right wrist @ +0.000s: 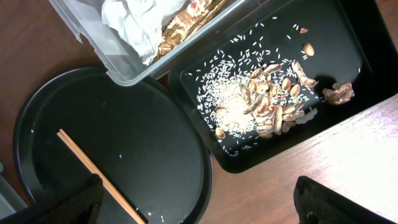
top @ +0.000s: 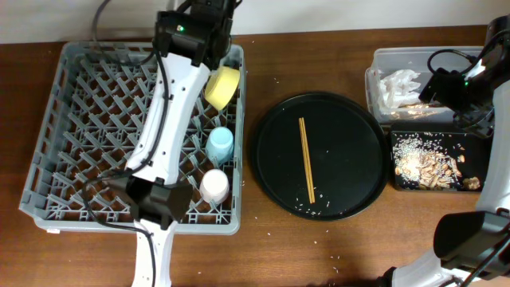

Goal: Sort waste into correct bins and load items into the dishwasher rack
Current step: 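Stand the white plate upright in the back of the rack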

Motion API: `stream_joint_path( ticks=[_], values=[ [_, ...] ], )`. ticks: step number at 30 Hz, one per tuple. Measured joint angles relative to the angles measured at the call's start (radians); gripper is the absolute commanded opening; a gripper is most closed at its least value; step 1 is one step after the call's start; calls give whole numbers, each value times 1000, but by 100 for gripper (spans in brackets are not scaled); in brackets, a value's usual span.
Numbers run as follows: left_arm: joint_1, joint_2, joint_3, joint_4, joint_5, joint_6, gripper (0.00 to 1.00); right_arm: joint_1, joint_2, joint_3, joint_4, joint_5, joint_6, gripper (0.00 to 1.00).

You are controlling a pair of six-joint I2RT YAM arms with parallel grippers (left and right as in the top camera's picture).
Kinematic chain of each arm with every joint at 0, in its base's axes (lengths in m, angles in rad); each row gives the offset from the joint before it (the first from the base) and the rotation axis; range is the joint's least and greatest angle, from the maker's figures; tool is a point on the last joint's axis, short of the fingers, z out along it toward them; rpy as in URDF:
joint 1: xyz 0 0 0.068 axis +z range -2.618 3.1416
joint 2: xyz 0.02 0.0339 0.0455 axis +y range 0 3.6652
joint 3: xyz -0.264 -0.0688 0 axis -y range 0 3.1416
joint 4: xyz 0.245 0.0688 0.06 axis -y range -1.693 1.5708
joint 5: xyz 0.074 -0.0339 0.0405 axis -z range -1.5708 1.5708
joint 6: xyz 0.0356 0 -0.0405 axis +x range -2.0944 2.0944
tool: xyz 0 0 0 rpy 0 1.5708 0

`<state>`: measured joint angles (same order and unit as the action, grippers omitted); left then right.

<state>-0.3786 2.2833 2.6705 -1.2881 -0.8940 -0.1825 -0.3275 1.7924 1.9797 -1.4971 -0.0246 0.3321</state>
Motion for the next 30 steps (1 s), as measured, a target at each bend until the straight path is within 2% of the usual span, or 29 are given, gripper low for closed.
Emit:
stream_joint_path(
  ticks=[3,7,12,13,14,15,16,20,23,25,30],
  values=[
    [42,0,-114,58,-133,1,0,0,0,0,0,0,1,98],
    [46,0,-315,210,-270,4,0,0,0,0,1,0,1,98],
    [45,0,-441,281,-277,3,1,0,0,0,0,0,1,99],
    [45,0,-446,282,-257,3,9,0,0,0,0,0,1,98],
    [45,0,-448,283,-211,3,21,0,0,0,0,0,0,99],
    [45,0,-448,283,-182,5,45,0,0,0,0,0,1,98],
    [45,0,-449,285,-130,5,61,0,0,0,1,0,0,99],
    [45,0,-449,287,12,2,74,0,0,0,0,0,1,99],
    [45,0,-443,255,130,3,74,0,0,0,1,0,0,98],
    [45,0,-410,175,244,4,79,0,0,0,0,0,1,98],
    [43,-8,-212,23,620,3,79,0,0,0,0,-2,1,98]
  ],
)
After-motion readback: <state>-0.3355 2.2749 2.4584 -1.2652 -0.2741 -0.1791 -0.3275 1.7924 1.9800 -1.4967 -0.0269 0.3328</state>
